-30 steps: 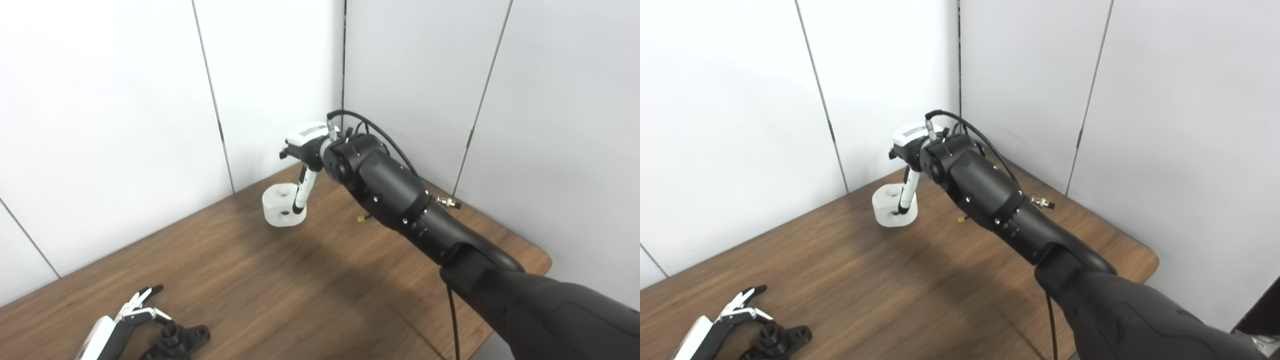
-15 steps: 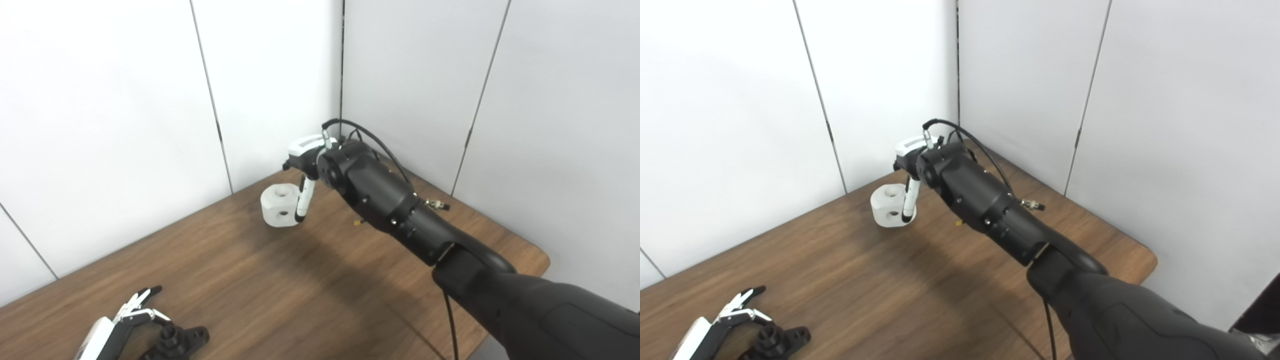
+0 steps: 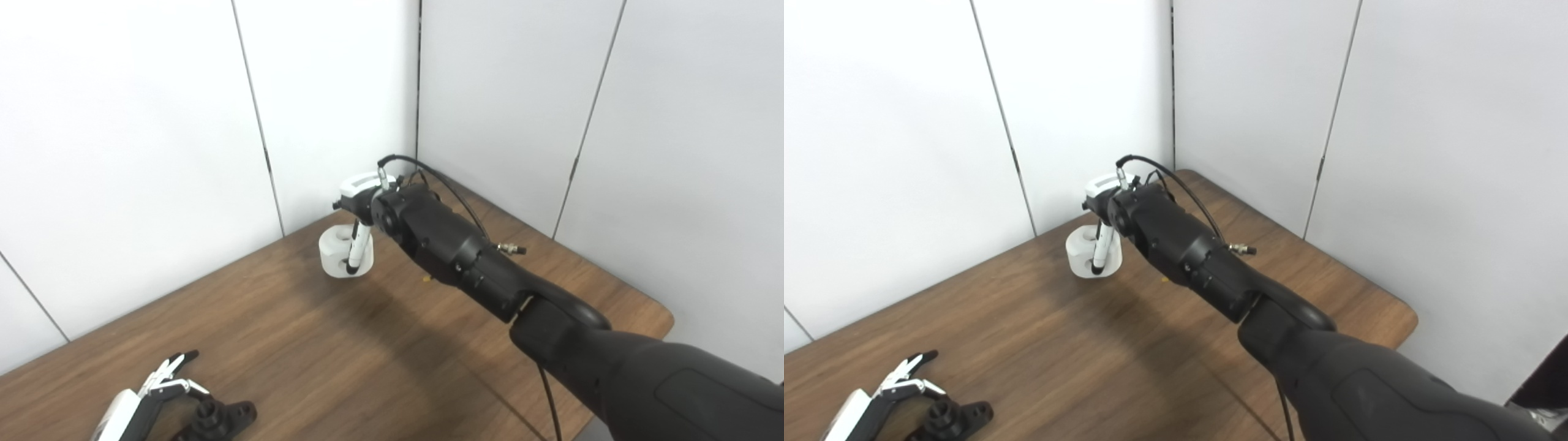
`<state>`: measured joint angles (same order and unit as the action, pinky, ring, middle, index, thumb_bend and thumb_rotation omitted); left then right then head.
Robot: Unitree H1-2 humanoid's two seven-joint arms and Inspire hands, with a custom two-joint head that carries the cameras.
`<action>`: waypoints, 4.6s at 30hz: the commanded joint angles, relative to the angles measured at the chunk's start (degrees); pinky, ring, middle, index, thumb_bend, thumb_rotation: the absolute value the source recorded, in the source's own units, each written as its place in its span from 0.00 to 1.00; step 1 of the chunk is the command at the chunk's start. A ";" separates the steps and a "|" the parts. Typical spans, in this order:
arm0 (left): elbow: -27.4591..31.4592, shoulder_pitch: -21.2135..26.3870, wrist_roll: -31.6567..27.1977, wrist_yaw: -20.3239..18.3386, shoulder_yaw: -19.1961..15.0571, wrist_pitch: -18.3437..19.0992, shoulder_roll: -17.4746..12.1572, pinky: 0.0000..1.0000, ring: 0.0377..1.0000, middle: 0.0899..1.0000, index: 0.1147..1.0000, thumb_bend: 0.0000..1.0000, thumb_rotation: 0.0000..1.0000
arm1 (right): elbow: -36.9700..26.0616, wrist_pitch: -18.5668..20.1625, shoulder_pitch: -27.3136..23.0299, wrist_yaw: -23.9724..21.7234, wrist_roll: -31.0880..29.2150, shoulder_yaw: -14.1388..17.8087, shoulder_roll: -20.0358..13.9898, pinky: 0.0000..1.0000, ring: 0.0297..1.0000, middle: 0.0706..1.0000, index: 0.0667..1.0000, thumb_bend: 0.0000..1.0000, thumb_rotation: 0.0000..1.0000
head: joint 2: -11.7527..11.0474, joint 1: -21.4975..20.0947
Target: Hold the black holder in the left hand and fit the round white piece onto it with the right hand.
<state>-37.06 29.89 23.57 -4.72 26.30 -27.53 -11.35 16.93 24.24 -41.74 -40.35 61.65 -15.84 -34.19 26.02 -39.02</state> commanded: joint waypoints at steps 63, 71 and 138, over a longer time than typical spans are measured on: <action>1.46 -10.68 6.01 -1.69 1.07 7.54 1.16 1.00 1.00 0.95 0.42 0.52 0.06 | -20.20 -4.30 -0.67 0.31 -10.64 -2.32 -4.16 0.82 0.88 0.78 0.44 0.52 0.14 | 9.64 22.03; 2.13 -9.97 7.10 -1.62 1.97 11.22 4.06 1.00 1.00 0.95 0.41 0.52 0.06 | -24.60 -4.51 -4.86 -9.76 -15.58 -2.10 -4.74 0.80 0.85 0.76 0.45 0.53 0.14 | 12.99 31.77; 4.96 -8.37 7.69 -0.26 4.88 16.86 7.85 1.00 1.00 0.93 0.41 0.52 0.06 | -27.19 -0.28 -11.52 -23.48 -20.45 -16.56 7.04 0.76 0.79 0.74 0.44 0.52 0.13 | 19.36 39.58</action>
<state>-28.97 26.84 30.04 -0.15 27.43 -13.82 -5.58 -9.68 24.27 -50.22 -65.16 40.22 -33.53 -26.57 45.26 0.53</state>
